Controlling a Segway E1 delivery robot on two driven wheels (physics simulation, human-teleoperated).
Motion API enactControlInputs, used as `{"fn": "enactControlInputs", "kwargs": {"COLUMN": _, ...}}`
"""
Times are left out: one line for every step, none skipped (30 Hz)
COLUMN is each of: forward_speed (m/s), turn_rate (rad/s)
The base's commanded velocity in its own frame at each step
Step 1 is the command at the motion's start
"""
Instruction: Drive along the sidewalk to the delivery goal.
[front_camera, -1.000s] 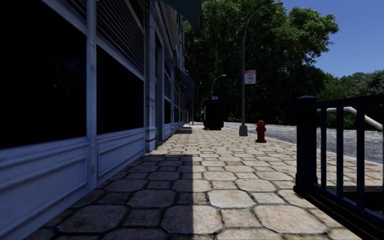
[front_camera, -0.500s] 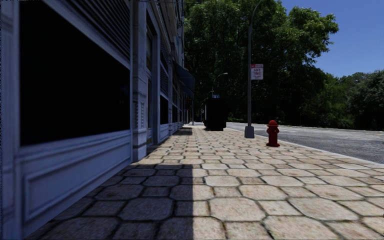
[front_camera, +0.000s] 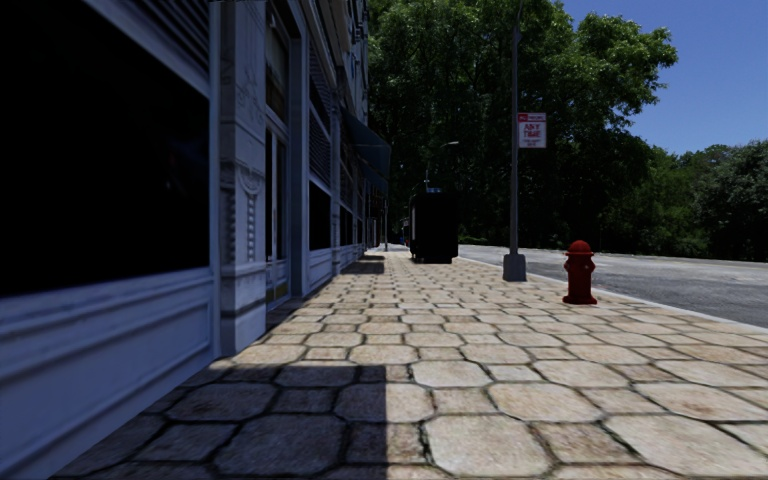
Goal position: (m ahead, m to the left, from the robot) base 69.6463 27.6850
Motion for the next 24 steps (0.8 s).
{"fn": "enactControlInputs", "kwargs": {"forward_speed": 2.0, "turn_rate": 0.0}}
{"fn": "enactControlInputs", "kwargs": {"forward_speed": 2.0, "turn_rate": 0.0}}
{"fn": "enactControlInputs", "kwargs": {"forward_speed": 2.0, "turn_rate": 0.0}}
{"fn": "enactControlInputs", "kwargs": {"forward_speed": 2.0, "turn_rate": 0.0}}
{"fn": "enactControlInputs", "kwargs": {"forward_speed": 2.0, "turn_rate": 0.0}}
{"fn": "enactControlInputs", "kwargs": {"forward_speed": 2.0, "turn_rate": 0.0}}
{"fn": "enactControlInputs", "kwargs": {"forward_speed": 2.0, "turn_rate": 0.0}}
{"fn": "enactControlInputs", "kwargs": {"forward_speed": 2.0, "turn_rate": 0.0}}
{"fn": "enactControlInputs", "kwargs": {"forward_speed": 2.0, "turn_rate": 0.0}}
{"fn": "enactControlInputs", "kwargs": {"forward_speed": 2.0, "turn_rate": 0.0}}
{"fn": "enactControlInputs", "kwargs": {"forward_speed": 2.0, "turn_rate": 0.0}}
{"fn": "enactControlInputs", "kwargs": {"forward_speed": 2.0, "turn_rate": 0.0}}
{"fn": "enactControlInputs", "kwargs": {"forward_speed": 2.0, "turn_rate": 0.0}}
{"fn": "enactControlInputs", "kwargs": {"forward_speed": 2.0, "turn_rate": 0.0}}
{"fn": "enactControlInputs", "kwargs": {"forward_speed": 2.0, "turn_rate": 0.0}}
{"fn": "enactControlInputs", "kwargs": {"forward_speed": 2.0, "turn_rate": 0.0}}
{"fn": "enactControlInputs", "kwargs": {"forward_speed": 2.0, "turn_rate": 0.0}}
{"fn": "enactControlInputs", "kwargs": {"forward_speed": 2.0, "turn_rate": 0.0}}
{"fn": "enactControlInputs", "kwargs": {"forward_speed": 2.0, "turn_rate": 0.0}}
{"fn": "enactControlInputs", "kwargs": {"forward_speed": 2.0, "turn_rate": 0.0}}
{"fn": "enactControlInputs", "kwargs": {"forward_speed": 2.0, "turn_rate": 0.0}}
{"fn": "enactControlInputs", "kwargs": {"forward_speed": 2.0, "turn_rate": 0.0}}
{"fn": "enactControlInputs", "kwargs": {"forward_speed": 2.0, "turn_rate": 0.0}}
{"fn": "enactControlInputs", "kwargs": {"forward_speed": 2.0, "turn_rate": 0.0}}
